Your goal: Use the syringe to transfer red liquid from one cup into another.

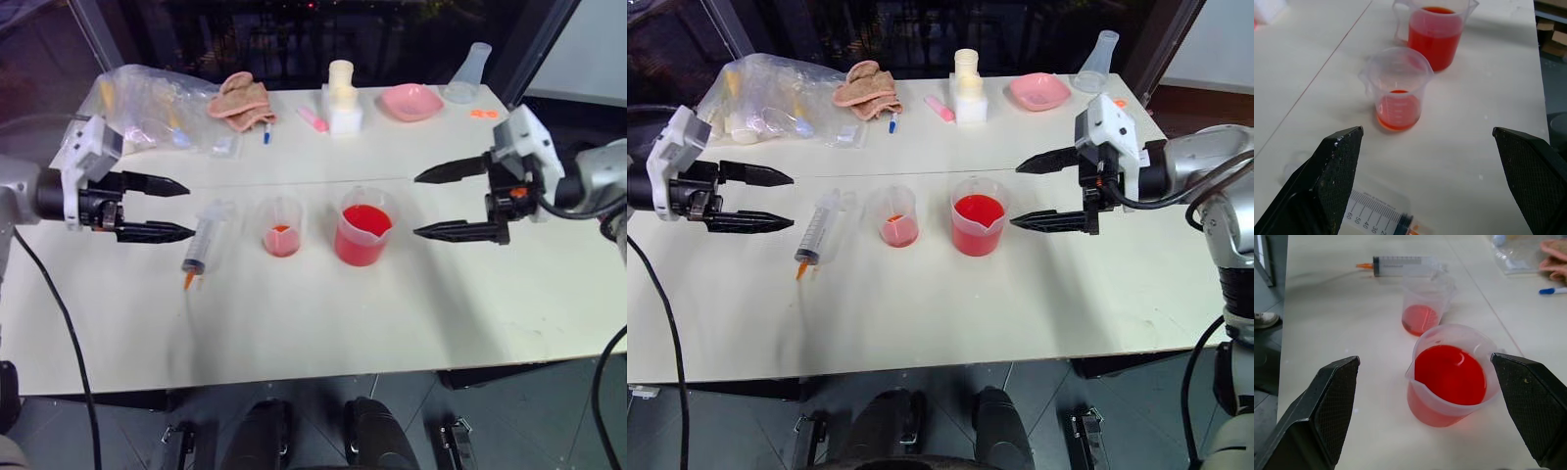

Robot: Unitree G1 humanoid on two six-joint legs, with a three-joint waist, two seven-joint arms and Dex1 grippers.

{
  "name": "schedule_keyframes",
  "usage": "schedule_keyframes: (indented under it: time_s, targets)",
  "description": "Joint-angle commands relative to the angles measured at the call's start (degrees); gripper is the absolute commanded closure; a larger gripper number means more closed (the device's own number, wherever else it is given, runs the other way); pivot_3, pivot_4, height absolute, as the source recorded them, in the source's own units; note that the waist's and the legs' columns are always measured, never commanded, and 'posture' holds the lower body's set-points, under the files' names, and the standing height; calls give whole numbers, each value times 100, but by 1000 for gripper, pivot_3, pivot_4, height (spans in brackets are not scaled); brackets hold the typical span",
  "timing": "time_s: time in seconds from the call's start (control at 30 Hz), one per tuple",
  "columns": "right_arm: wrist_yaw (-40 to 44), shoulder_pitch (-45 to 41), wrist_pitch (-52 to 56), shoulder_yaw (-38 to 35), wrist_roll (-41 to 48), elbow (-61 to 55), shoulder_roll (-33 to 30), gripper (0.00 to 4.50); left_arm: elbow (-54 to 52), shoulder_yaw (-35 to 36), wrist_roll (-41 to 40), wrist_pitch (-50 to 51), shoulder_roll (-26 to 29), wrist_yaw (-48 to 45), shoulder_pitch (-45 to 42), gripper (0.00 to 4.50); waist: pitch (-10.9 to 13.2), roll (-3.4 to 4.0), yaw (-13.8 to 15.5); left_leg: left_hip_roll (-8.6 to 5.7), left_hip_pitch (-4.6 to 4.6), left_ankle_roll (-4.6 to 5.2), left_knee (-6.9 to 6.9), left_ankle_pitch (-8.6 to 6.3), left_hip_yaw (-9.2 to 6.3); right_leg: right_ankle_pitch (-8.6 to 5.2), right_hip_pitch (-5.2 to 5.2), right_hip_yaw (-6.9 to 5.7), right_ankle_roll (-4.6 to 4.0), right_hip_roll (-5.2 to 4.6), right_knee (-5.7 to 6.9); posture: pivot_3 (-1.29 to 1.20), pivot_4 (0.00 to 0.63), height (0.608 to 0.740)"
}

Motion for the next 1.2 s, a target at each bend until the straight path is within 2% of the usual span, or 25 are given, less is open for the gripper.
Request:
schedule_keyframes:
  time_s: [0.03, 0.43, 1.0, 1.2]
  targets:
    - [16, -3, -141, -153, -112, 20, -27, 0, -77, 224, 121, -165, 121, 101, 36, 30, 0, 0, 1, 0, -1, 0, 0, 0, 0, 0, -1, 0, 0, 0, 1, 0, 150, 740]
    - [4, 99, -113, -185, -161, 66, 24, 0, -388, 351, 12, 40, 90, 290, 232, 30, 0, 1, 0, 0, -8, 0, 1, 0, 0, 0, -7, -1, 0, 1, 2, 0, 150, 740]
    - [-19, -108, -89, -18, -457, 289, 165, 0, -544, 276, 254, -1, 57, 683, 556, 30, 1, 2, 0, 0, -7, 0, 4, 0, 1, 0, -6, -1, 0, 1, 3, 0, 150, 740]
    - [-19, -151, -24, 22, -507, 288, 241, 0, -787, 169, 202, 1154, -250, 1619, 35, 30, 1, 1, 20, -1, -8, 0, 6, 0, 0, 1, -6, -1, 1, 2, 6, 0, 150, 740]
